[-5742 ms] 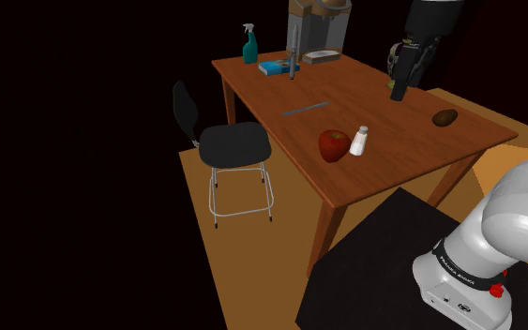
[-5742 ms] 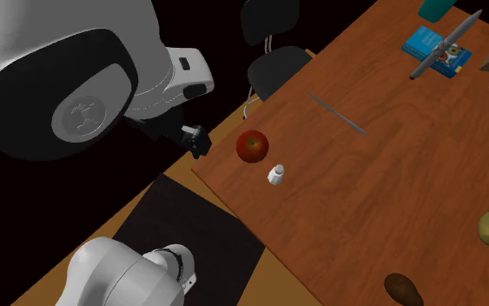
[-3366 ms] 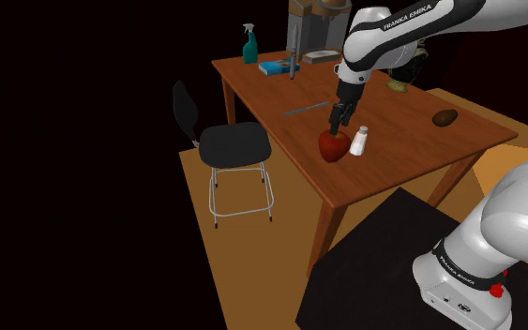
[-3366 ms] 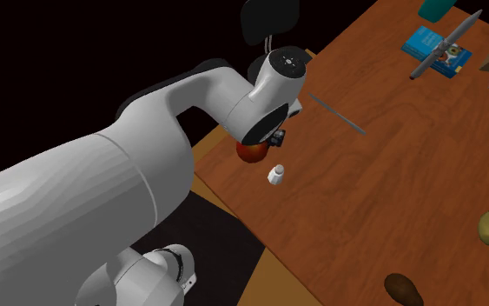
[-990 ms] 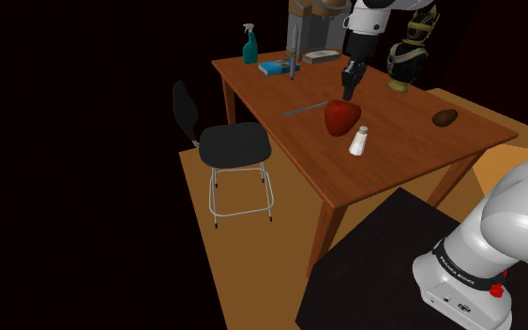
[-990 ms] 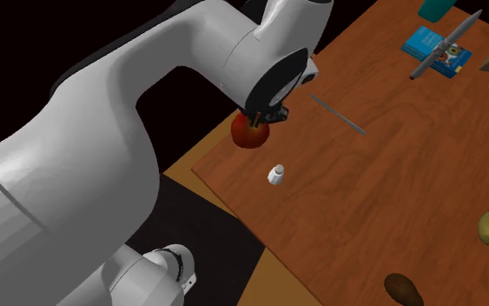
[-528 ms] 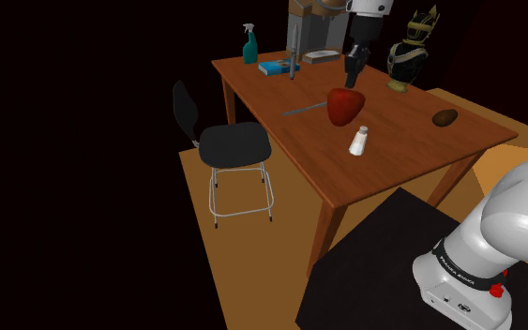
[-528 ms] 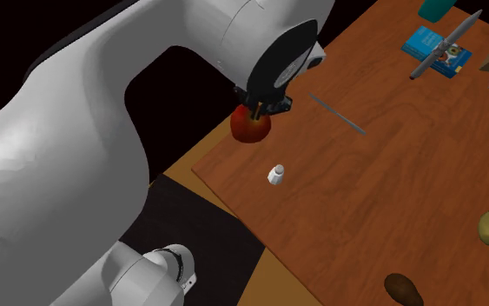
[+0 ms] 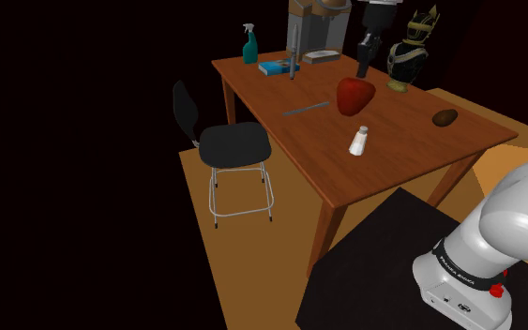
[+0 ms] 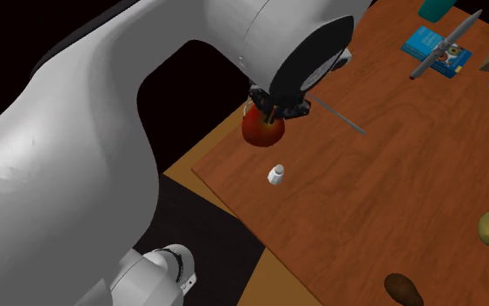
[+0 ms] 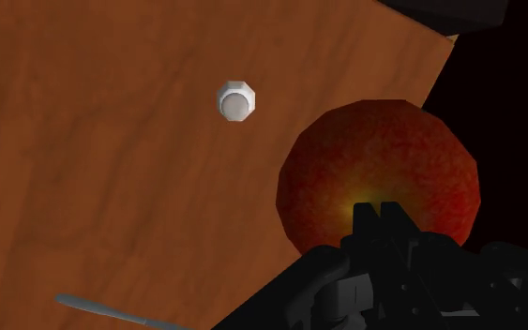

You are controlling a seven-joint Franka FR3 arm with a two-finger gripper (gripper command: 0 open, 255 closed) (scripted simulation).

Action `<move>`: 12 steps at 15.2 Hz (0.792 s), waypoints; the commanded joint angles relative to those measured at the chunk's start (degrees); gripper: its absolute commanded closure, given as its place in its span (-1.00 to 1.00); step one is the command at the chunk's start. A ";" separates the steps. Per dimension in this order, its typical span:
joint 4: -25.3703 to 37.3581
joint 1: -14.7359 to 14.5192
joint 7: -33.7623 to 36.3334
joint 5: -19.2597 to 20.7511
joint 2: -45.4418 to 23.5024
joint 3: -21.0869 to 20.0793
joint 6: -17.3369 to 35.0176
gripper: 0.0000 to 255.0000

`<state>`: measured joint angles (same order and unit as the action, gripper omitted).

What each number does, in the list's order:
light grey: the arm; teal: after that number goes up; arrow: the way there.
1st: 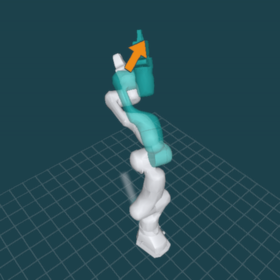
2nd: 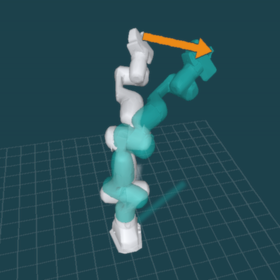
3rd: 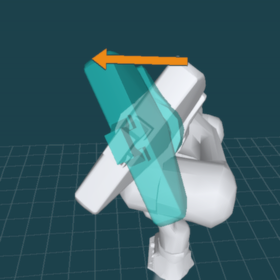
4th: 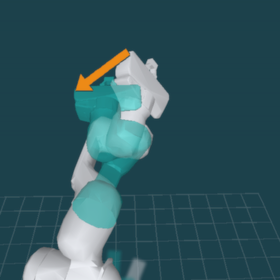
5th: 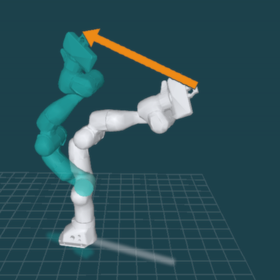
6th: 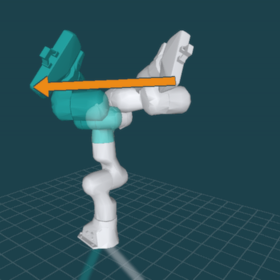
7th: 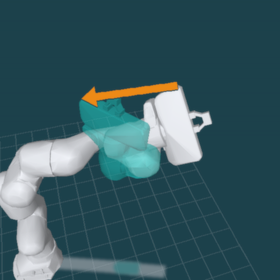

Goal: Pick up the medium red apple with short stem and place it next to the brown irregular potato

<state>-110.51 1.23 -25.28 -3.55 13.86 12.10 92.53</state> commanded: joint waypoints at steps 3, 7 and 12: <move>2.02 2.23 -5.69 1.02 -1.14 3.60 -1.33 1.00; 4.91 4.40 -11.55 1.53 -3.63 7.27 -2.22 1.00; 10.09 7.32 -19.20 1.21 -8.28 11.79 -3.51 1.00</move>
<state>-101.00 7.98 -42.91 -2.29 6.38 23.05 88.96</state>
